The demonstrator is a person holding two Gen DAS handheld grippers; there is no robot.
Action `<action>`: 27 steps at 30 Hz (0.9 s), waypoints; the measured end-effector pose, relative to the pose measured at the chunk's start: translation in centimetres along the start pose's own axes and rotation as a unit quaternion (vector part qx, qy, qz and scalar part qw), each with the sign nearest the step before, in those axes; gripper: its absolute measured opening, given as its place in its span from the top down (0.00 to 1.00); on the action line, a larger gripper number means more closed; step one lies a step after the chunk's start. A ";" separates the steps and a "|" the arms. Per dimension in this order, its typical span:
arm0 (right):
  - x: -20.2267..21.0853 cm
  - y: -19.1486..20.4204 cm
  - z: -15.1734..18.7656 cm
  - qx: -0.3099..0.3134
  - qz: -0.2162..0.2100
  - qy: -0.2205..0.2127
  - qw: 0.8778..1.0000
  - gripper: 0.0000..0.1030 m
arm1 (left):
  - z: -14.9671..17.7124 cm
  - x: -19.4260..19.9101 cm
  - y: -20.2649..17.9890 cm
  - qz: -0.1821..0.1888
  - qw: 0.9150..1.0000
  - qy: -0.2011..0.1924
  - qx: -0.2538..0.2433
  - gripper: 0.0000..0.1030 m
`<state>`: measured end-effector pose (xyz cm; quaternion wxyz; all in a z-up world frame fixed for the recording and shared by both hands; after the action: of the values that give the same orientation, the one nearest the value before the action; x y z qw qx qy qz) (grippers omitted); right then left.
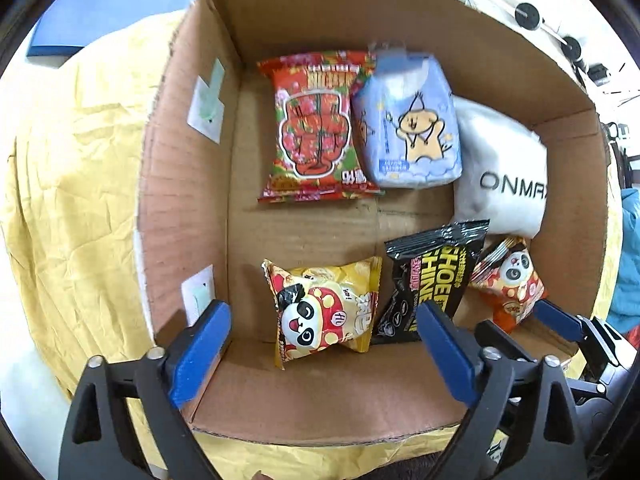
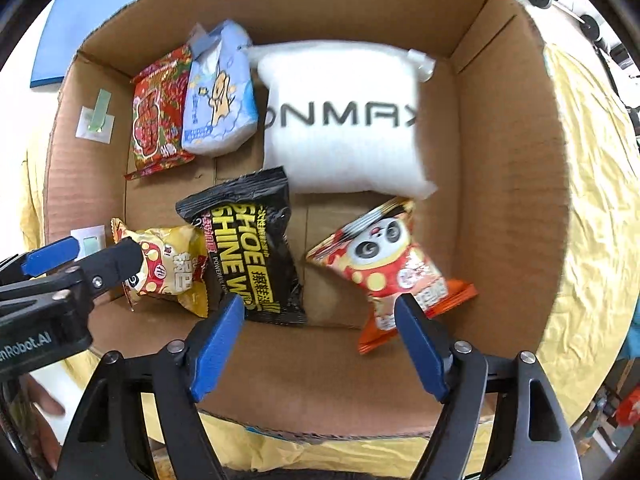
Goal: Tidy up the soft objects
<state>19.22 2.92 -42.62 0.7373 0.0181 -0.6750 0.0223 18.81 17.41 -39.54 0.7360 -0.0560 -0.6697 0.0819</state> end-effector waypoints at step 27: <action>11.6 -5.0 2.8 -0.011 0.017 -0.113 0.993 0.00 | 1.6 11.4 0.9 -0.028 0.984 -0.175 -0.023 0.00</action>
<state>17.70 -2.14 -30.84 0.6559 0.0011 -0.7544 0.0253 18.20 20.48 -28.41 0.6079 -0.0390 -0.7912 0.0542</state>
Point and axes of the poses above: each gripper's, at about its wrist camera, not at the fingertips, and x roughly against the way its jaws point, y to its left, z to its underside, the point moved 9 cm from there along -x, roughly the way its jaws point, and after that the axes turned 5 degrees about z, right-handed, at the moved point
